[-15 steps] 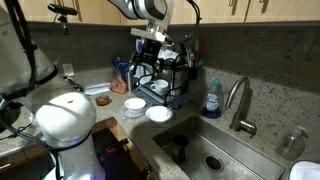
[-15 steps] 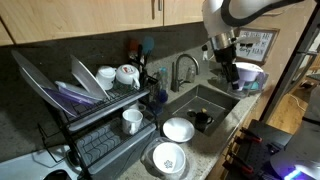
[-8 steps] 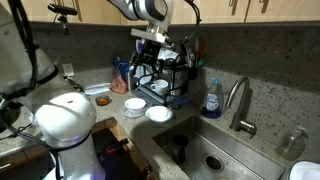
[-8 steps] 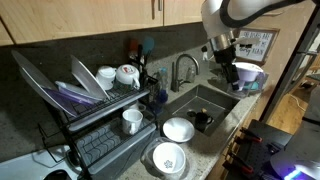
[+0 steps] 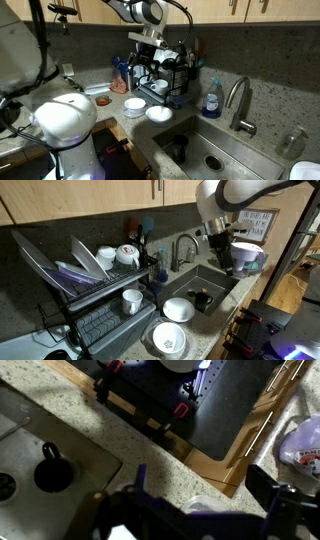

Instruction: Remove the grey lid from the dishrack and set it on top of the grey bowl on the left side of the counter

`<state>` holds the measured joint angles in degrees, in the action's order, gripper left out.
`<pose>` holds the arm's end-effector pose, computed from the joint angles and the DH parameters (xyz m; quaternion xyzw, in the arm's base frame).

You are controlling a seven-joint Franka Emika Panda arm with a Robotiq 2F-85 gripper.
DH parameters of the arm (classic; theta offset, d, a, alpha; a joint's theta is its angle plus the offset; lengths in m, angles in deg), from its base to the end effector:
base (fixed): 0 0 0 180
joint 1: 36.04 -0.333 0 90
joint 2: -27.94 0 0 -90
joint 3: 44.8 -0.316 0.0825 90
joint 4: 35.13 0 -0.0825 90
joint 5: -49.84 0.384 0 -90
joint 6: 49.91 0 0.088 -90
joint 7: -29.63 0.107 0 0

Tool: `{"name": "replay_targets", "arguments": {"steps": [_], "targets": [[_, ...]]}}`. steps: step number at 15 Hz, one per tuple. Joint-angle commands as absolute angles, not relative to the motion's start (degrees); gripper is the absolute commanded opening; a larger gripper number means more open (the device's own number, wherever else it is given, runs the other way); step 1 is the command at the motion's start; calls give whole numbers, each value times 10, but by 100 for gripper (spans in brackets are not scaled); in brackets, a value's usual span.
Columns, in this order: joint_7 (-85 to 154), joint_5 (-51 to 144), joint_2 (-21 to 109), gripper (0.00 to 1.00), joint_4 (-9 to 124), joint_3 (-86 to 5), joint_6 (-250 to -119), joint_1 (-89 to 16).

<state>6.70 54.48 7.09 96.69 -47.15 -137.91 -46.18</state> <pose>0.3808 0.0944 0.4645 -0.9359 -0.2889 0.1952 0.0510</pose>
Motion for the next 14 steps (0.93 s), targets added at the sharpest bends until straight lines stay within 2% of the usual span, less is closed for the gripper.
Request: {"name": "replay_targets", "arguments": {"steps": [1, 7, 14], "targets": [[108, 608, 85, 100, 964, -497, -1437, -477], [181, 697, 96, 100, 967, -528, -1548, -483], [164, 658, 101, 100, 965, -538, -1534, -486]]}}
